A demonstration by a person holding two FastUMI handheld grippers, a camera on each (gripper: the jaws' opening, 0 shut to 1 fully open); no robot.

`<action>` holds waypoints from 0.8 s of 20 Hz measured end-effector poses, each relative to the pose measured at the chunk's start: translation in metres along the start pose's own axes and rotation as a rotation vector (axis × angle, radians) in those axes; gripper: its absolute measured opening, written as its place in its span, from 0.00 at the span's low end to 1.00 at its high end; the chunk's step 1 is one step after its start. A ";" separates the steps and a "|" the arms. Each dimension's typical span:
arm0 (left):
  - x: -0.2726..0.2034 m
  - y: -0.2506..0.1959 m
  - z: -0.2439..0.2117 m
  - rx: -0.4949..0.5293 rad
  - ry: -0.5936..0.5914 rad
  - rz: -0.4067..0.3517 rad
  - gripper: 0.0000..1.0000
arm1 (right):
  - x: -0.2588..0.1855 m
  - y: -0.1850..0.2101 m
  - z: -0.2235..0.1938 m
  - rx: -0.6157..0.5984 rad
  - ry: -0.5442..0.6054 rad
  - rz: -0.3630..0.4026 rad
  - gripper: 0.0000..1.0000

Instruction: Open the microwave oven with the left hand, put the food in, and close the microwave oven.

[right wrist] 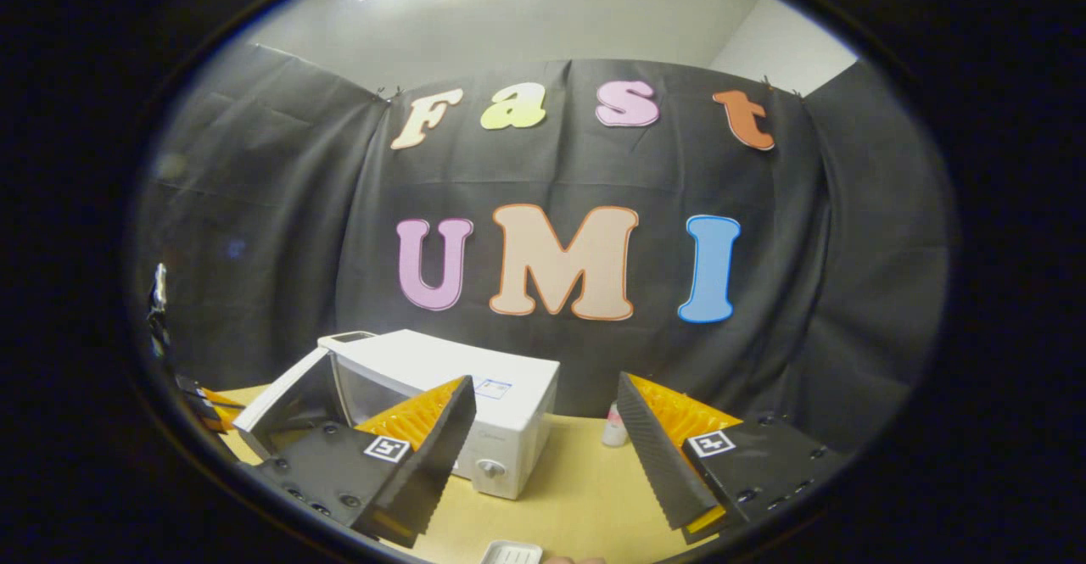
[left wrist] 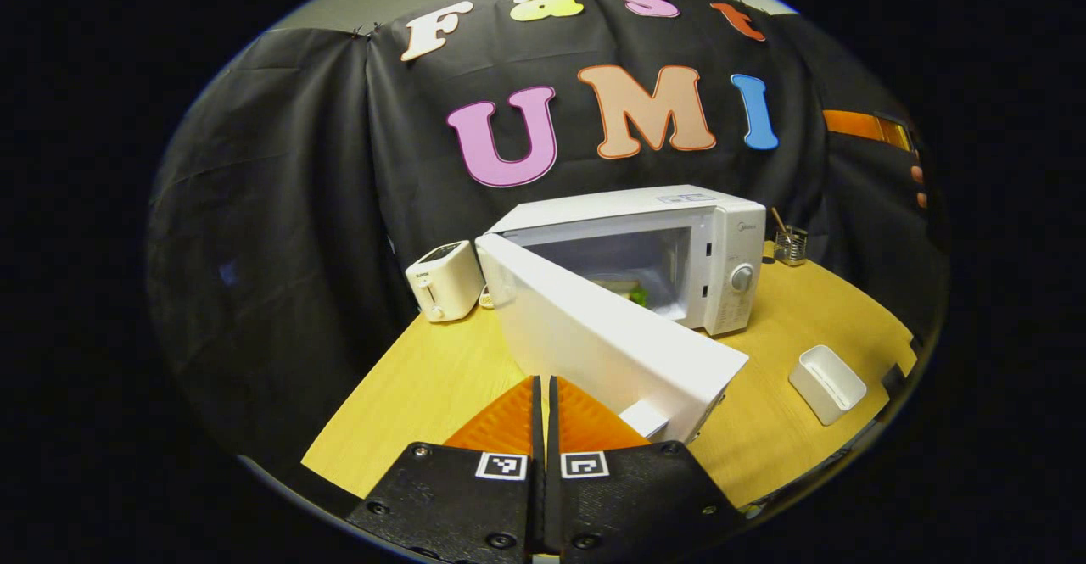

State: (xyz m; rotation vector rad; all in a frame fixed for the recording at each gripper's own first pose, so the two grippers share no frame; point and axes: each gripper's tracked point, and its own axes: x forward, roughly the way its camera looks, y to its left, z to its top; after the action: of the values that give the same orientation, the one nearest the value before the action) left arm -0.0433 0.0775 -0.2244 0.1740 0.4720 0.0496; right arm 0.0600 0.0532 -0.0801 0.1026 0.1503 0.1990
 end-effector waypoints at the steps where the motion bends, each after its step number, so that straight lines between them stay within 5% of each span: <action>1: 0.003 -0.006 0.003 -0.002 -0.003 -0.007 0.01 | -0.001 -0.001 0.000 0.003 0.000 0.002 0.96; 16: 0.054 -0.097 0.043 0.012 -0.038 -0.150 0.01 | -0.018 -0.016 0.006 -0.039 -0.008 0.011 0.96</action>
State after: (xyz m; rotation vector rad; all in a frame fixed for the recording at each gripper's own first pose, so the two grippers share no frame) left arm 0.0250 -0.0203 -0.2282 0.1502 0.4463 -0.1033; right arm 0.0464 0.0338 -0.0737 0.0651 0.1380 0.2123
